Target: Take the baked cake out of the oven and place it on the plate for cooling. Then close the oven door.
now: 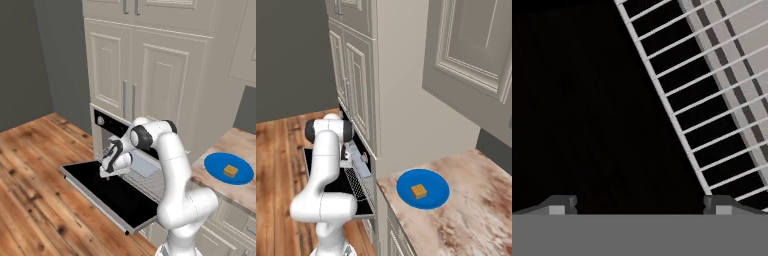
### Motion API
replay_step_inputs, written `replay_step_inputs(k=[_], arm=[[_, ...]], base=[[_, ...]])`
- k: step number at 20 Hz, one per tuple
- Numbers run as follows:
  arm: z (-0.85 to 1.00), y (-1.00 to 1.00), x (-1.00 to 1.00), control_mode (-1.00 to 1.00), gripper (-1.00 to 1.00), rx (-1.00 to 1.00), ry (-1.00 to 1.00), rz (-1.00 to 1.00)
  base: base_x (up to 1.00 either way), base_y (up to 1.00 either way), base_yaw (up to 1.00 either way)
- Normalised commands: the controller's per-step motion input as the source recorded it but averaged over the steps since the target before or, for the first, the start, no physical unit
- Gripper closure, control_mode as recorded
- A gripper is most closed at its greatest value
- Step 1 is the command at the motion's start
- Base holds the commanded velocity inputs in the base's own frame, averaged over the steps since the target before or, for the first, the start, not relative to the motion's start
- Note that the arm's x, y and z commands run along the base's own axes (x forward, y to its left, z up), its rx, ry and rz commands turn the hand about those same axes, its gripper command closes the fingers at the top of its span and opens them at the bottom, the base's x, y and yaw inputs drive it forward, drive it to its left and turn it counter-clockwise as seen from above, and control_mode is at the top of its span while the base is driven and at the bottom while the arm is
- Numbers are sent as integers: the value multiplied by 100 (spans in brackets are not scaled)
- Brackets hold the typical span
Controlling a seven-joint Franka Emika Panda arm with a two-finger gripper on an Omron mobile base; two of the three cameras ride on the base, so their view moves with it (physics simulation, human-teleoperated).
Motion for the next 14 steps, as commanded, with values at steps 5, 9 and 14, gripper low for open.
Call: replay_step_inputs(k=[5, 9, 14], arm=[[-31, -36, 39, -100, -100, 0, 0, 0], [-11, -22, 12, -100, -100, -1, 0, 0], [11, 1, -27, -100, -100, 0, -8, 0]], base=[[0, 0, 0], [0, 0, 0], [0, 0, 0]])
